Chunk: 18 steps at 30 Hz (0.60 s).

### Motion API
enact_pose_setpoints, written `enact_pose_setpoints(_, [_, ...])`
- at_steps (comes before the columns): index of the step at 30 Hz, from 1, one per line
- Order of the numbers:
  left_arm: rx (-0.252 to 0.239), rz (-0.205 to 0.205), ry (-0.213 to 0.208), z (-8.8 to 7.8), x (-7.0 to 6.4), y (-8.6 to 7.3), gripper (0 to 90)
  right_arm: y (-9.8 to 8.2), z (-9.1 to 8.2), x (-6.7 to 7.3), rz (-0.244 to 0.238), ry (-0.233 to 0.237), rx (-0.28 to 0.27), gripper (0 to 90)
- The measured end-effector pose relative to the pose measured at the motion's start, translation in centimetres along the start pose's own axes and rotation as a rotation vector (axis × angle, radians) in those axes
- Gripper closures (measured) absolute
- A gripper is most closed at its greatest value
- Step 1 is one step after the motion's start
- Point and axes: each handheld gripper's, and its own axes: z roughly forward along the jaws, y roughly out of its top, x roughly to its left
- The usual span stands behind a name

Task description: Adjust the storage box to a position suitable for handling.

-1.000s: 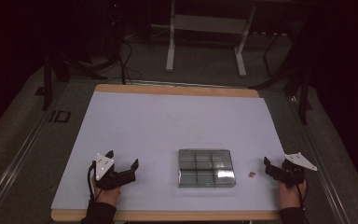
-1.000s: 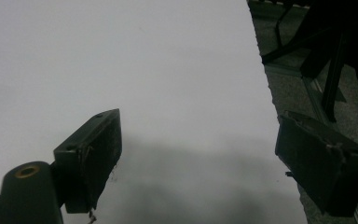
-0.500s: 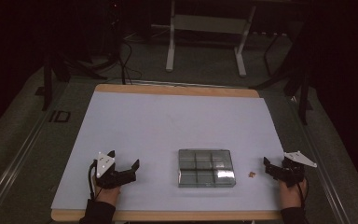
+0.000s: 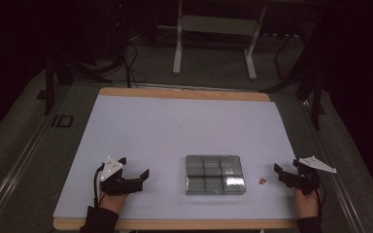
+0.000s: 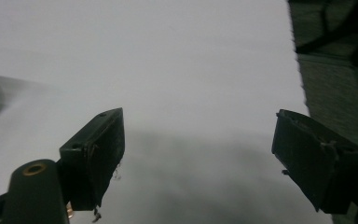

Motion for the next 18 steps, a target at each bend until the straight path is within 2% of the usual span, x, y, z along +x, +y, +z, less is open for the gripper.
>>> enact_pose_setpoints(7, [0.032,0.053,-0.068,0.3,-1.1,0.4,0.3,0.5,-0.2,0.8,-0.045,0.106,0.012,16.5])
enact_pose_setpoints(8, [0.035,0.053,-0.085,0.4,-1.3,0.5,0.3,0.6,-0.2,1.1,-0.059,0.138,0.011,15.6])
enact_pose_setpoints(11, [0.046,0.082,-0.109,0.7,-2.0,0.6,0.3,0.7,0.0,1.7,-0.092,0.302,0.015,15.1])
enact_pose_setpoints(12, [0.047,0.086,-0.119,0.7,-2.2,0.7,0.3,0.7,-0.1,2.0,-0.106,0.328,0.014,15.0])
enact_pose_setpoints(15, [0.044,0.088,-0.143,0.8,-2.6,0.9,0.3,0.9,-0.2,2.7,-0.139,0.374,0.008,13.3])
enact_pose_setpoints(17, [0.052,0.103,-0.173,1.1,-3.3,1.0,0.3,1.0,-0.3,2.9,-0.139,0.393,-0.004,13.2])
enact_pose_setpoints(18, [0.052,0.103,-0.173,1.1,-3.3,1.0,0.3,1.1,-0.3,3.0,-0.139,0.404,-0.01,13.2])
